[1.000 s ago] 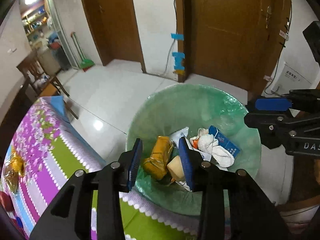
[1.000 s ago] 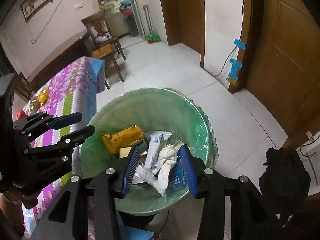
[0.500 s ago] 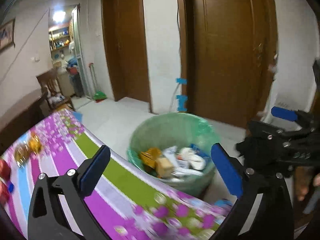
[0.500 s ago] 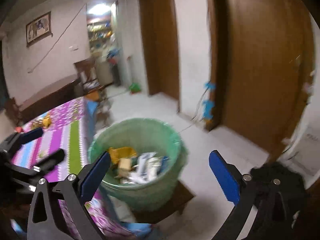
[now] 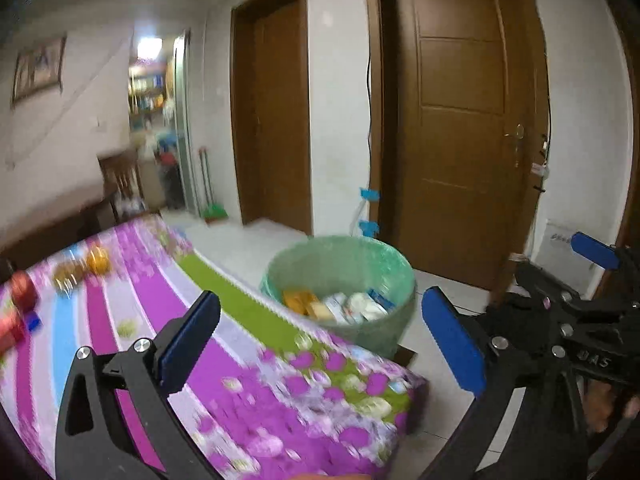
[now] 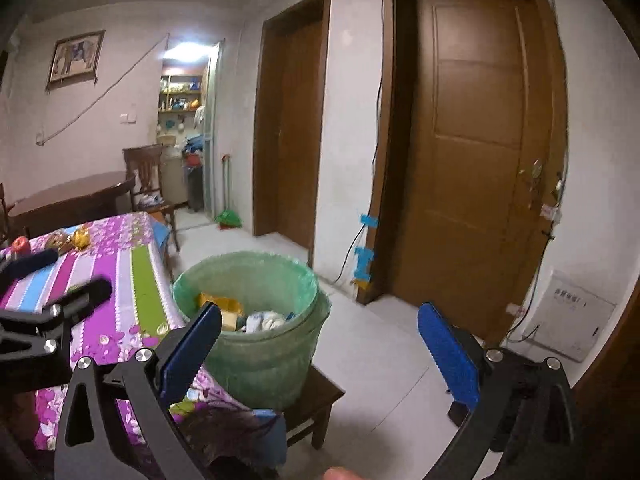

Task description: Collect trash

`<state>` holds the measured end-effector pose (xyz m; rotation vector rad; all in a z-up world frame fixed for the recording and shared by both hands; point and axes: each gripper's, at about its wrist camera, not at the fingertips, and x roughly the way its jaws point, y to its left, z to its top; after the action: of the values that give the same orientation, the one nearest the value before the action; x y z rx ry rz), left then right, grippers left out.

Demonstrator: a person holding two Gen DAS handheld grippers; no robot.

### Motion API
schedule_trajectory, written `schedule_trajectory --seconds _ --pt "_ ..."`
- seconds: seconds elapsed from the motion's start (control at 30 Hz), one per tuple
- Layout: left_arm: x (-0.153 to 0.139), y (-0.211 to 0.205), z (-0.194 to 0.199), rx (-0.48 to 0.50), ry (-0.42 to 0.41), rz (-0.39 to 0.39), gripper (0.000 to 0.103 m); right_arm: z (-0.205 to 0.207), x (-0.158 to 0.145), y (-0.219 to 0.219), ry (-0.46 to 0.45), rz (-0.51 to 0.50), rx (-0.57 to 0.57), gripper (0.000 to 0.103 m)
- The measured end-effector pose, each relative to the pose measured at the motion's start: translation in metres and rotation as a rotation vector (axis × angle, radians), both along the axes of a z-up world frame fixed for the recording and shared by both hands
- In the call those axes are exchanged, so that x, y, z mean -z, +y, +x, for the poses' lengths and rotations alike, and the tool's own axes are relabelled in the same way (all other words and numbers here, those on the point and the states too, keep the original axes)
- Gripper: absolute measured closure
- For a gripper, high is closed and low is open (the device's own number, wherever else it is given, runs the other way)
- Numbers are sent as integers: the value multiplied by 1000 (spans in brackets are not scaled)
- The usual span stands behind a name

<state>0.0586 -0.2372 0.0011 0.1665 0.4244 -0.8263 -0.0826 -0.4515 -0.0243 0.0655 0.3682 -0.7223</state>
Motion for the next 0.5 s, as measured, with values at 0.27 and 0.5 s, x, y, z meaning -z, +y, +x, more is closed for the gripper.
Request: schedule_trajectory --seconds 0.27,0.5 --pt "11 8 -5 -51 -16 12 6 15 8 5 74 21 -8 5" --pt "11 8 -11 -65 -38 19 6 19 18 -2 74 37 -2 5"
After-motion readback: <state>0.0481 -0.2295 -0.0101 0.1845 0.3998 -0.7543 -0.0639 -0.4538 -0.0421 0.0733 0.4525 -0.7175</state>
